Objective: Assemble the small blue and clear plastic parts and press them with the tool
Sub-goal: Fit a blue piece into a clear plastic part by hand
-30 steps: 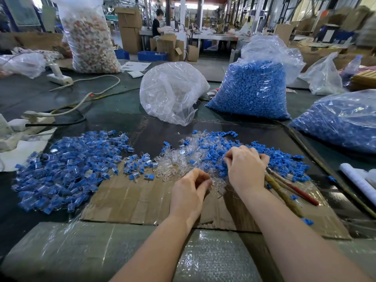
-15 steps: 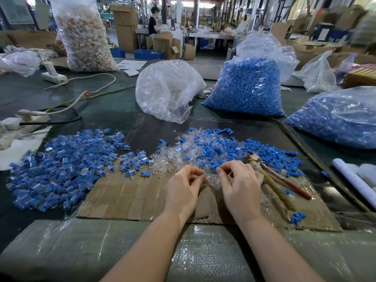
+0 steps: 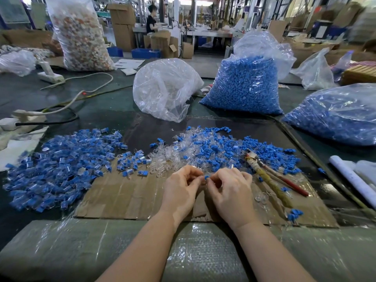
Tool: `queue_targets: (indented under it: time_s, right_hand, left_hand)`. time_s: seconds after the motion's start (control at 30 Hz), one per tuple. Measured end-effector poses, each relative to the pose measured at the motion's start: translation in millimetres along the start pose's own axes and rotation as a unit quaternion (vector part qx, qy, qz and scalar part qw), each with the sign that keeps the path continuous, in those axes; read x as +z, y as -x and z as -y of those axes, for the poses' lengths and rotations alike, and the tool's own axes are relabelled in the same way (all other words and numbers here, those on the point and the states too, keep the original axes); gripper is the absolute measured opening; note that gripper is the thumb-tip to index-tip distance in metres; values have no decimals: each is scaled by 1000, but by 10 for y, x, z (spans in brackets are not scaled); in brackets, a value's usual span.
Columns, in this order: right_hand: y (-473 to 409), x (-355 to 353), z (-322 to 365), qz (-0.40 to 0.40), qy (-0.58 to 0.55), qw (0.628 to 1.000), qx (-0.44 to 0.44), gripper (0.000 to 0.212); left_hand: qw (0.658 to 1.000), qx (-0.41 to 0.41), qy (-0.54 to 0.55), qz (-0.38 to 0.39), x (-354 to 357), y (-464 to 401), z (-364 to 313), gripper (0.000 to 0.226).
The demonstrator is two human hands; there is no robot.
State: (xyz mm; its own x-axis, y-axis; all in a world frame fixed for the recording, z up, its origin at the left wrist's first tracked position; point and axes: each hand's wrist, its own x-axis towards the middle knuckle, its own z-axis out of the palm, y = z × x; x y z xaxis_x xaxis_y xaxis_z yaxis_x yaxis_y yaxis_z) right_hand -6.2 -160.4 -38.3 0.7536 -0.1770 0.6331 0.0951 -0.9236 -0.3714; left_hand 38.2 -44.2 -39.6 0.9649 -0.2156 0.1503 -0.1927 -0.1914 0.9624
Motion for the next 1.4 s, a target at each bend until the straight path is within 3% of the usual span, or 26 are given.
queue_targets:
  time_s: [0.17, 0.4, 0.87, 1.1, 1.2, 1.27, 1.33, 1.4]
  right_hand:
    - [5, -44, 9, 24, -36, 999, 7, 9]
    - [-4, -97, 33, 72, -73, 995, -3, 33]
    - [2, -101, 24, 62, -65, 996, -18, 24]
    - [-153, -307, -139, 25, -1, 996, 89, 36]
    - [-253, -491, -310, 80, 133, 966, 205, 47]
    - [-318, -612, -424, 196, 237, 910, 280, 60]
    - [-366, -681, -520, 296, 267, 860, 319, 66]
    - [-400, -712, -585, 327, 254, 847, 332, 53]
  left_hand:
    - [1000, -8, 9, -12, 2, 2, -15, 24]
    - [1000, 8, -19, 4, -26, 27, -38, 25]
    - [1000, 9, -9, 8, -25, 20, -43, 25]
    - [1000, -17, 17, 5, -19, 13, -23, 19]
    - [1000, -19, 16, 2, -16, 9, -26, 19]
    - [1000, -17, 10, 0, -14, 5, -29, 20]
    - [1000, -15, 3, 1, -15, 1, -28, 20]
    - [1000, -16, 0, 2, -14, -5, -28, 19]
